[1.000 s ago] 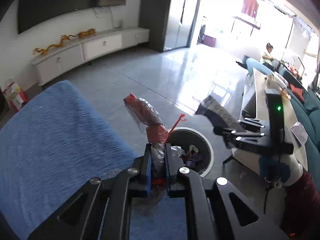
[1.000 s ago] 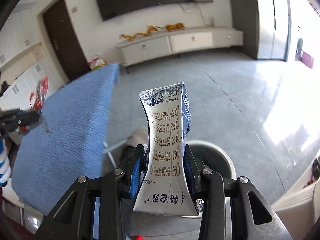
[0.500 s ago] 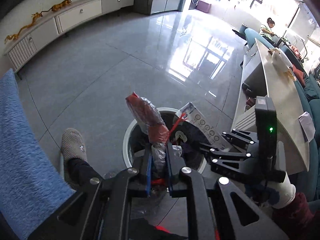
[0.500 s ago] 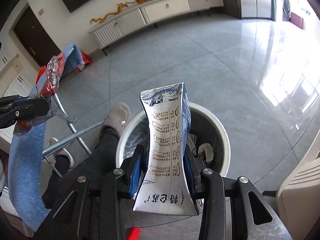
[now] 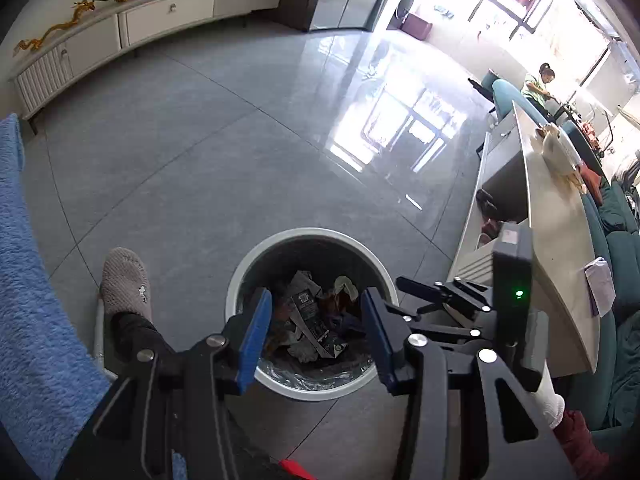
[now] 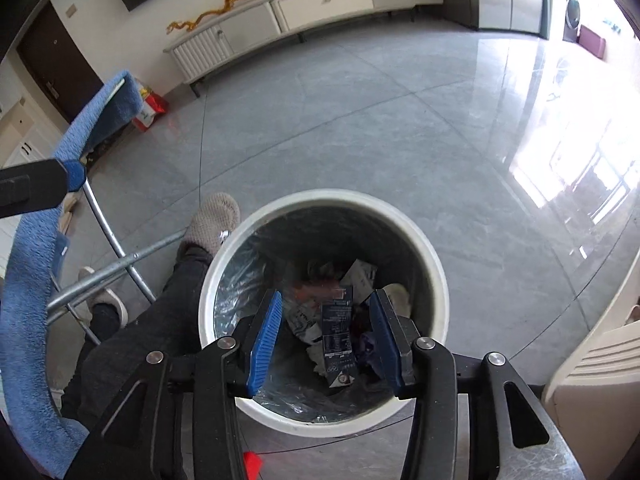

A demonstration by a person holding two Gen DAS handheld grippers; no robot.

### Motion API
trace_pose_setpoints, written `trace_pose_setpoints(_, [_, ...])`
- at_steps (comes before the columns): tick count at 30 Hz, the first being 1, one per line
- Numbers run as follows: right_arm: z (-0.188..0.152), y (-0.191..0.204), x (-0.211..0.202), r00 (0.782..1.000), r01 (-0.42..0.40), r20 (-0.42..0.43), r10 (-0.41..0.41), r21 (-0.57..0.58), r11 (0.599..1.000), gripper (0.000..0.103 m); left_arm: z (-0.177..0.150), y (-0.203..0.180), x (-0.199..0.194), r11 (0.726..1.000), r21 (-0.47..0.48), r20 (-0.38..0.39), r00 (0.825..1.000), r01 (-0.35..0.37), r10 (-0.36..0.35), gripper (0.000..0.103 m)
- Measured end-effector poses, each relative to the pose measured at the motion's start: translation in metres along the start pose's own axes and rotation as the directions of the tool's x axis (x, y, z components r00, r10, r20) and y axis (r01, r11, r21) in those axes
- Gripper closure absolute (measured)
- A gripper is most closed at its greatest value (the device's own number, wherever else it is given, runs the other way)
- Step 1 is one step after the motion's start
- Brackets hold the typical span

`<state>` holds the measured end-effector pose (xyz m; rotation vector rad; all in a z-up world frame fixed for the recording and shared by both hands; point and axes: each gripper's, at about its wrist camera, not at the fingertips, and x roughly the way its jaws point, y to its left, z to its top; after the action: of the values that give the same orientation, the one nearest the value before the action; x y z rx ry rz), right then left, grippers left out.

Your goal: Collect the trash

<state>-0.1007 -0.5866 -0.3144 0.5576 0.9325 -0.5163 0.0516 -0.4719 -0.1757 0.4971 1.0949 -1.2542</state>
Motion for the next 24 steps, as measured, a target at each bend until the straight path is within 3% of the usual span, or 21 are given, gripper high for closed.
trace_pose_setpoints(4, [0.008, 0.003, -0.03, 0.998, 0.003, 0.058, -0.003, 0.0, 1.0, 0.057, -0.008, 0.003, -0.037, 0.998, -0.005, 0.093, 0.994, -0.064, 0.064, 0.058])
trace_pose_setpoints(6, [0.013, 0.012, -0.048, 0.995, 0.002, 0.099, -0.001, -0.011, 1.0, 0.055, -0.013, 0.009, -0.058, 0.993, -0.015, 0.143, 0.983, -0.114, 0.115, 0.051])
trace_pose_setpoints(9, [0.026, 0.032, -0.077, 0.985, -0.018, 0.168, 0.024, -0.035, 0.999, 0.051, -0.025, 0.019, -0.093, 0.983, -0.05, 0.228, 0.956, -0.178, 0.185, 0.046])
trace_pose_setpoints(12, [0.038, 0.066, -0.104, 0.97, -0.037, 0.234, 0.057, -0.086, 0.996, 0.044, -0.042, 0.032, -0.13, 0.961, -0.103, 0.297, 0.914, -0.258, 0.277, 0.04])
trace_pose_setpoints(16, [0.051, 0.129, -0.135, 0.945, -0.076, 0.297, 0.135, -0.201, 0.977, 0.036, -0.071, 0.051, -0.18, 0.912, -0.19, 0.352, 0.843, -0.362, 0.408, 0.036])
trace_pose_setpoints(19, [0.054, 0.177, -0.151, 0.927, -0.093, 0.324, 0.187, -0.284, 0.954, 0.026, -0.1, 0.071, -0.219, 0.854, -0.276, 0.375, 0.768, -0.442, 0.519, 0.035])
trace_pose_setpoints(22, [0.054, 0.225, -0.169, 0.903, -0.109, 0.353, 0.243, -0.359, 0.927, 0.018, -0.124, 0.089, -0.255, 0.804, -0.351, 0.389, 0.706, -0.48, 0.592, 0.033])
trace_pose_setpoints(24, [0.053, 0.258, -0.182, 0.885, -0.116, 0.372, 0.281, -0.408, 0.906, 0.014, -0.142, 0.099, -0.282, 0.757, -0.409, 0.408, 0.641, -0.509, 0.651, 0.032])
